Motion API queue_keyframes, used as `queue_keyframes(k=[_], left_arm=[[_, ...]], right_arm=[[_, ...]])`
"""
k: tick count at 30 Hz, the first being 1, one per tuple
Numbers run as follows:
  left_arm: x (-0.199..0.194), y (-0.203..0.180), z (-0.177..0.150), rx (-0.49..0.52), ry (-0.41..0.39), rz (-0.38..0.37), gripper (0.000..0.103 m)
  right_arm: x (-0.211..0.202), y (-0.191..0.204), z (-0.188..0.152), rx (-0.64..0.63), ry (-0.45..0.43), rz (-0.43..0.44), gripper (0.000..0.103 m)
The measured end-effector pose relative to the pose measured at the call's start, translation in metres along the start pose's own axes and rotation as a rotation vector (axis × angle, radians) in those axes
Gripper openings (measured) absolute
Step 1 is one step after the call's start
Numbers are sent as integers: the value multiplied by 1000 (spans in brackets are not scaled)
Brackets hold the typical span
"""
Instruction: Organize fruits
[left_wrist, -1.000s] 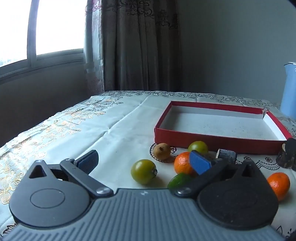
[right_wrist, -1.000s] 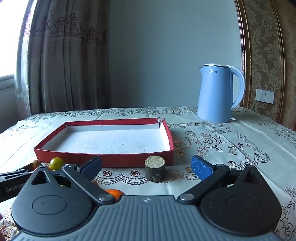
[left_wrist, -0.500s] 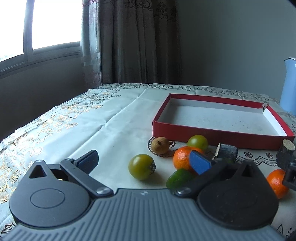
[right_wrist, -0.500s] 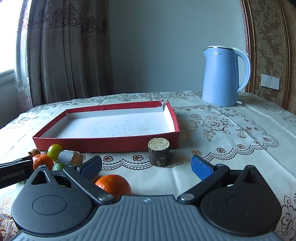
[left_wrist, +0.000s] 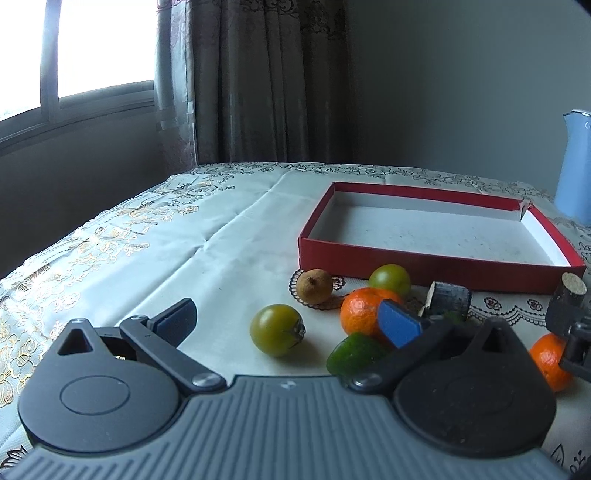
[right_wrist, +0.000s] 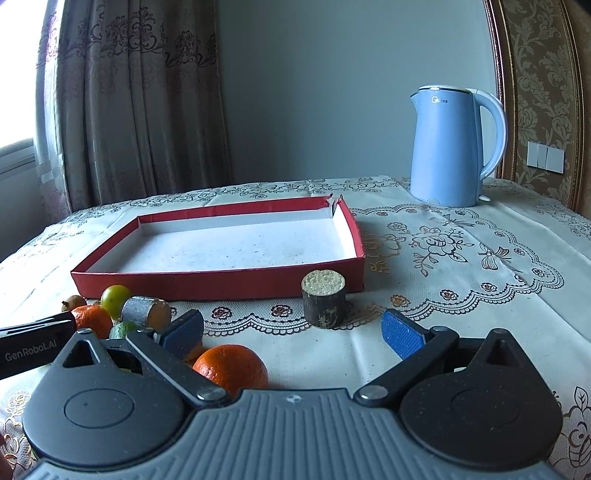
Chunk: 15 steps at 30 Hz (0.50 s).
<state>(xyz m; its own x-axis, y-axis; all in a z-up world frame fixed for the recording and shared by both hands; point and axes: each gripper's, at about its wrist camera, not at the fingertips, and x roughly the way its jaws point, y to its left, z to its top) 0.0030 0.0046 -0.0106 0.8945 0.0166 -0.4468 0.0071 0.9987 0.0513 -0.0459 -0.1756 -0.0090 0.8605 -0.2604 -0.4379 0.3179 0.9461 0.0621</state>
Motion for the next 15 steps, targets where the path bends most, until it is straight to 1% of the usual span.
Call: queue_keyframes(k=[6,15], left_arm=[[-1,1,-1,-11,-10,0,103],[0,1,0,-14,-2,2,103]], right_arm=[[0,1,0,-8,-3,-3,103],[-1,2,-1,-14,-5,-4,103]])
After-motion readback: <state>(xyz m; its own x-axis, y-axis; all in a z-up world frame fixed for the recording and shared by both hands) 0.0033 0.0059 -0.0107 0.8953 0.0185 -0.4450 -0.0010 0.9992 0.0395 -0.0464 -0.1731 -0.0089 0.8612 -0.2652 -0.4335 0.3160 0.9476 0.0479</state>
